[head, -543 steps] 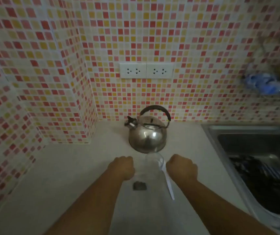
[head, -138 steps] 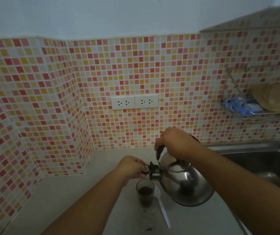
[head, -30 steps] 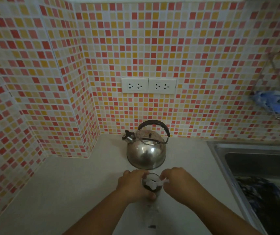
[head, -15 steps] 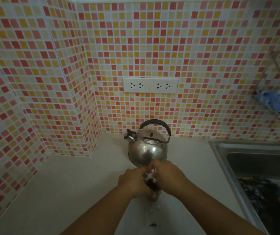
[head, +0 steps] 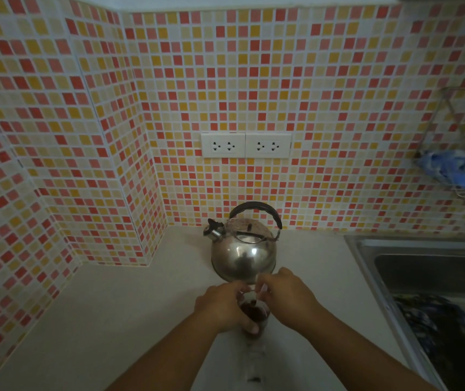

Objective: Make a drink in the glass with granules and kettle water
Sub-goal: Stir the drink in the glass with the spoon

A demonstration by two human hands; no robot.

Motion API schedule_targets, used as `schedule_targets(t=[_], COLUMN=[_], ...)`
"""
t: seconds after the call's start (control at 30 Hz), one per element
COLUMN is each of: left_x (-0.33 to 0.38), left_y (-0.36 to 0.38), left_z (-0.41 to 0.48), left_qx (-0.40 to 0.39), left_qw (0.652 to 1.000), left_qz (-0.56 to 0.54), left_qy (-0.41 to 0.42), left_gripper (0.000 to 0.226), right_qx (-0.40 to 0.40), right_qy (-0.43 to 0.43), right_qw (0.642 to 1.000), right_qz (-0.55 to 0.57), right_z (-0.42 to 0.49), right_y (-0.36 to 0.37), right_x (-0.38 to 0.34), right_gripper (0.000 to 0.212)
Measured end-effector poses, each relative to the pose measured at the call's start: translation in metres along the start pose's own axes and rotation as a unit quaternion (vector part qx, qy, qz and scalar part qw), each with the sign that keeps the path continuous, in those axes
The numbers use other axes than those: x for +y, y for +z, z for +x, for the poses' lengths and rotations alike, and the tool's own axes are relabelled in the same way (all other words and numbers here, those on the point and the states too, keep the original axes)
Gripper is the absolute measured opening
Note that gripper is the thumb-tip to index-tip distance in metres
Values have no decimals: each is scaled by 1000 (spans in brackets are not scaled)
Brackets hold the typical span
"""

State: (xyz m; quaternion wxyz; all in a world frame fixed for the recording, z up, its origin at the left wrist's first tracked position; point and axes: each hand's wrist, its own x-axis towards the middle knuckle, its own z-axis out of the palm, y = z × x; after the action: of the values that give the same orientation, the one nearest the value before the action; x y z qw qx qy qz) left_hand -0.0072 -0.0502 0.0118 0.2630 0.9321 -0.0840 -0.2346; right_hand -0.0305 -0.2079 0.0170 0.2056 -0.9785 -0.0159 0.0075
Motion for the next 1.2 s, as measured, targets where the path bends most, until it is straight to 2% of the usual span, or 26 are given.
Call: schedule_targets(t=[0.17,0.4,0.57,0.7,0.9,1.07,1.2], left_x=[1,0,0,0,1,2,1], left_y=[0,0,-1,-1,-2,0,-2], left_z=[1,3,3,4,4,3,3], left_qx=[-2,-5,-2,0,-5,-8,-5], left_qw=[1000,1000,1000,1000,1000,1000,1000], left_qz=[-2,-1,6,10,15,16,13], left_qy=[-1,-6,-3,-5,-6,-5,-7], left_gripper=[95,96,96,94,95,94,94], right_qx=[-20,9,0,33,16,39,13], right_qy=[24,46,57,60,70,83,88], right_qw=[999,999,997,997,995,995,994], right_qz=[20,12,53,28,69,39,56], right_z=[-3,-1,-3,-2,-5,-4,-5], right_y=[5,3,9,4,8,4,6], right_x=[-1,1,0,-2,-2,-1,-2], right_gripper=[13,12,8,11,10,10,11])
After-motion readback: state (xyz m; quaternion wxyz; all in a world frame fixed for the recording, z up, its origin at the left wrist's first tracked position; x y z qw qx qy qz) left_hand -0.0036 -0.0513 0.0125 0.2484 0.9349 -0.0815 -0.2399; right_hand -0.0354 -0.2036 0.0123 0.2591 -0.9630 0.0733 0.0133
